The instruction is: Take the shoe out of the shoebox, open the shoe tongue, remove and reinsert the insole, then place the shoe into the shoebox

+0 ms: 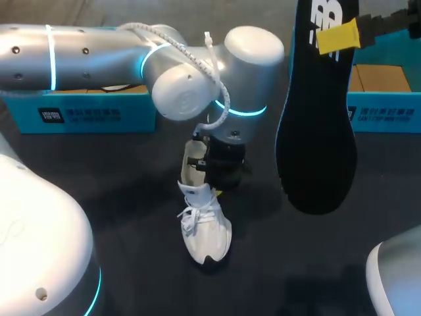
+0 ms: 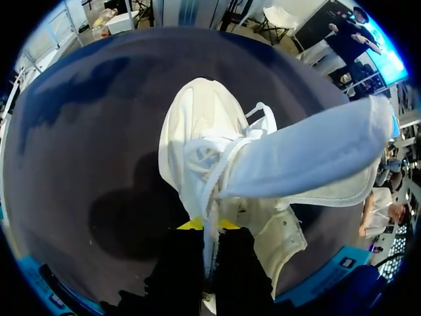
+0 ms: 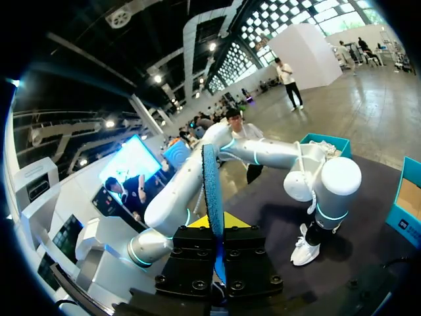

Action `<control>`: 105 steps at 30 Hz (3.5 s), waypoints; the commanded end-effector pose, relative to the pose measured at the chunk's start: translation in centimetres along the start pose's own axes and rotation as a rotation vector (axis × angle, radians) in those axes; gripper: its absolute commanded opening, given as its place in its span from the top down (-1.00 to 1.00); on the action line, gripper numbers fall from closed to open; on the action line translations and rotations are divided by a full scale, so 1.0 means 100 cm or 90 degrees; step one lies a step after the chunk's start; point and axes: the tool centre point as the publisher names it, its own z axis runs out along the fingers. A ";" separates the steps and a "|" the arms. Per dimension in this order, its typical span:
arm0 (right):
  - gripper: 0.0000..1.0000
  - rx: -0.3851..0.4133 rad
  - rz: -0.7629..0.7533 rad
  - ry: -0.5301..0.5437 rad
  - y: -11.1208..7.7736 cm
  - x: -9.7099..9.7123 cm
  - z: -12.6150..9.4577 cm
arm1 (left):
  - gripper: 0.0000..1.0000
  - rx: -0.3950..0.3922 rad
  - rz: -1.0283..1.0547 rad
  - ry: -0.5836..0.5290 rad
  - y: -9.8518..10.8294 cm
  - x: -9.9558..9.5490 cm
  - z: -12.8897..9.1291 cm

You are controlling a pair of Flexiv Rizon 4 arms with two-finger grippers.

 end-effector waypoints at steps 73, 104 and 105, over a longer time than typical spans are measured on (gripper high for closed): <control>1.00 0.004 0.001 -0.001 0.003 0.001 0.001 | -1.00 -0.032 0.073 -0.073 0.000 -0.001 -0.015; 1.00 0.004 0.001 -0.001 0.003 0.001 0.001 | -1.00 0.055 -0.043 -0.514 0.022 0.036 -0.125; 1.00 0.004 0.001 -0.001 0.003 0.001 0.001 | -1.00 0.052 -0.046 -0.541 0.023 0.039 -0.129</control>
